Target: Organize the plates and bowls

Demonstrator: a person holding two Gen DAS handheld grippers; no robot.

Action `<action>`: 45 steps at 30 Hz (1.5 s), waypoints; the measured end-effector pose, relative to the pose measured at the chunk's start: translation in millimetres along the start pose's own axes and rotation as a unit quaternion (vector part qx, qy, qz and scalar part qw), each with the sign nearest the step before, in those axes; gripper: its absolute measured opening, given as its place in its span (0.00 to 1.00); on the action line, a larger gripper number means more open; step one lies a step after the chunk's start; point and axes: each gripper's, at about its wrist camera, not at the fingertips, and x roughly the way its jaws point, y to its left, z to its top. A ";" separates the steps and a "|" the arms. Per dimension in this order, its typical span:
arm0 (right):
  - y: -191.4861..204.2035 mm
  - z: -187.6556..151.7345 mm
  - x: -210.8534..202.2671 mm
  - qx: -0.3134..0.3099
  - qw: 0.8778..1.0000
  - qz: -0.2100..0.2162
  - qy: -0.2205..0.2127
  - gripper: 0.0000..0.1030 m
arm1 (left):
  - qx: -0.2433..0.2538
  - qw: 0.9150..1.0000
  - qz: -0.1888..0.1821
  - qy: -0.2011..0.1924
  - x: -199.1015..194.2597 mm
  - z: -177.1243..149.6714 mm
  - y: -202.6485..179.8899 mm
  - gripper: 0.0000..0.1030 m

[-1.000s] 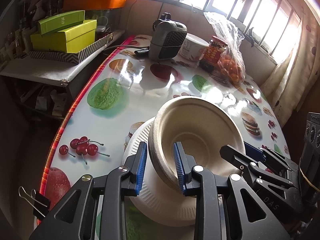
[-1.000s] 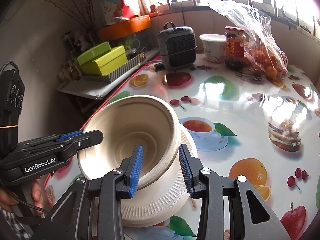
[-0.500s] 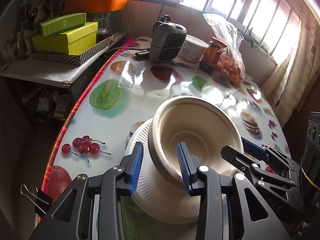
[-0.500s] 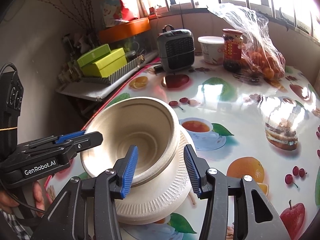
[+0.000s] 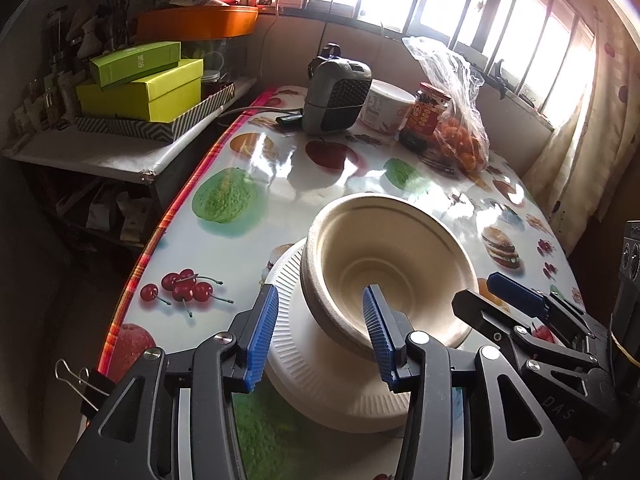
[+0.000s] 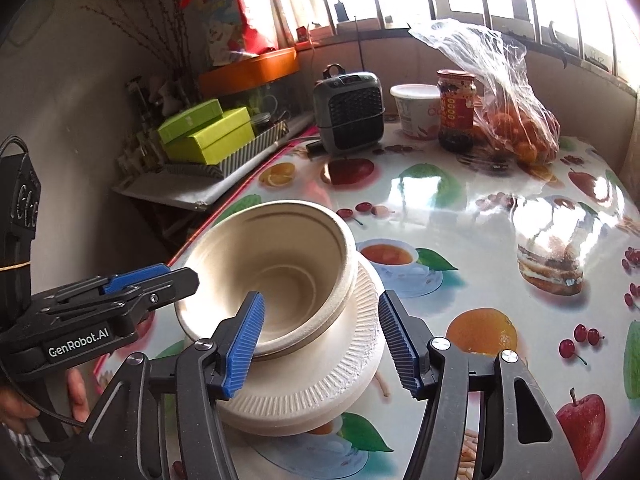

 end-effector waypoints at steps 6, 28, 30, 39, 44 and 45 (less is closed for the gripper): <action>4.5 -5.9 -13.6 -0.001 1.000 -0.002 -0.013 0.60 | 0.006 1.000 0.007 -0.016 -15.1 -6.1 -2.0 0.45; 8.9 -59.7 -52.7 -0.018 0.999 -0.038 -0.027 0.72 | 0.032 0.998 0.044 -0.040 -48.1 -66.2 -3.9 0.46; 6.9 -65.4 -52.5 -0.018 0.999 -0.042 -0.021 0.73 | 0.038 0.997 0.052 -0.042 -47.8 -72.8 -3.8 0.46; -0.3 -91.7 -45.5 -0.020 0.998 -0.056 0.007 0.77 | 0.031 0.996 0.076 -0.022 -38.9 -98.8 14.1 0.46; -2.5 -100.2 -40.4 -0.025 0.998 -0.063 0.019 0.83 | 0.019 0.996 0.089 -0.009 -32.2 -108.8 25.2 0.46; -2.6 -101.4 -39.3 -0.026 0.997 -0.066 0.022 0.83 | 0.018 0.996 0.089 -0.007 -30.8 -110.1 26.0 0.46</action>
